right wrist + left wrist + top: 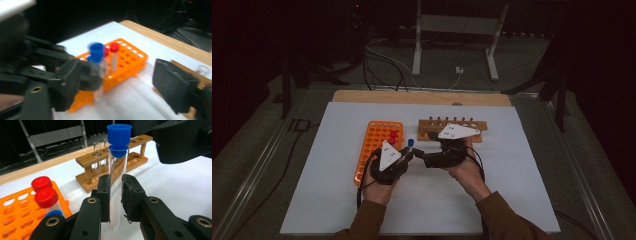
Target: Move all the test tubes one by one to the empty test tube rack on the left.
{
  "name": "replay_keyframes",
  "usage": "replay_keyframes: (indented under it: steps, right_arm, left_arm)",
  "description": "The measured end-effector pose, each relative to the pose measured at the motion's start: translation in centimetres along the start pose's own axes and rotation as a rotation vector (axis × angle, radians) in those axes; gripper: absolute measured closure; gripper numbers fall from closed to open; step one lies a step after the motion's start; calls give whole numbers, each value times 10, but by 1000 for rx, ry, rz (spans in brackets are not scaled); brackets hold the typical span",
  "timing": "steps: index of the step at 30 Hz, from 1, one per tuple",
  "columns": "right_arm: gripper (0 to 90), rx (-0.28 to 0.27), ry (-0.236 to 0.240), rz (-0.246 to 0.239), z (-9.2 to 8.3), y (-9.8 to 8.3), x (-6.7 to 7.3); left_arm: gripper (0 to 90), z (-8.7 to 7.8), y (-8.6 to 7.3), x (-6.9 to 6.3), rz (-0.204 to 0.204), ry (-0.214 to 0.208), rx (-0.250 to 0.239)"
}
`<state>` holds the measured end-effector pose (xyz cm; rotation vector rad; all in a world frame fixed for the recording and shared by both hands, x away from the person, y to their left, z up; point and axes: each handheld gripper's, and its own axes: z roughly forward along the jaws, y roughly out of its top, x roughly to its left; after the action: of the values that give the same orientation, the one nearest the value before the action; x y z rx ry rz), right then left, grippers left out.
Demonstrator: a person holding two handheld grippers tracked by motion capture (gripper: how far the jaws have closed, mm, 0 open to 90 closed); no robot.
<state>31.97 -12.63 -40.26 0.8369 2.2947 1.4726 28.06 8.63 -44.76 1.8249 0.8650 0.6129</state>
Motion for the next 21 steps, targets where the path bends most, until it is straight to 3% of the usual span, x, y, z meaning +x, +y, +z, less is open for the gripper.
replay_keyframes:
  steps: [10,21]
  right_arm:
    - [64,0,-124,25,-10,-13,-13]
    - [8,-10,-180,39,-26,-27,-22]
  left_arm:
    - [777,-10,-6,9,-25,11,-6]
    - [776,-20,-16,21,-45,27,-15]
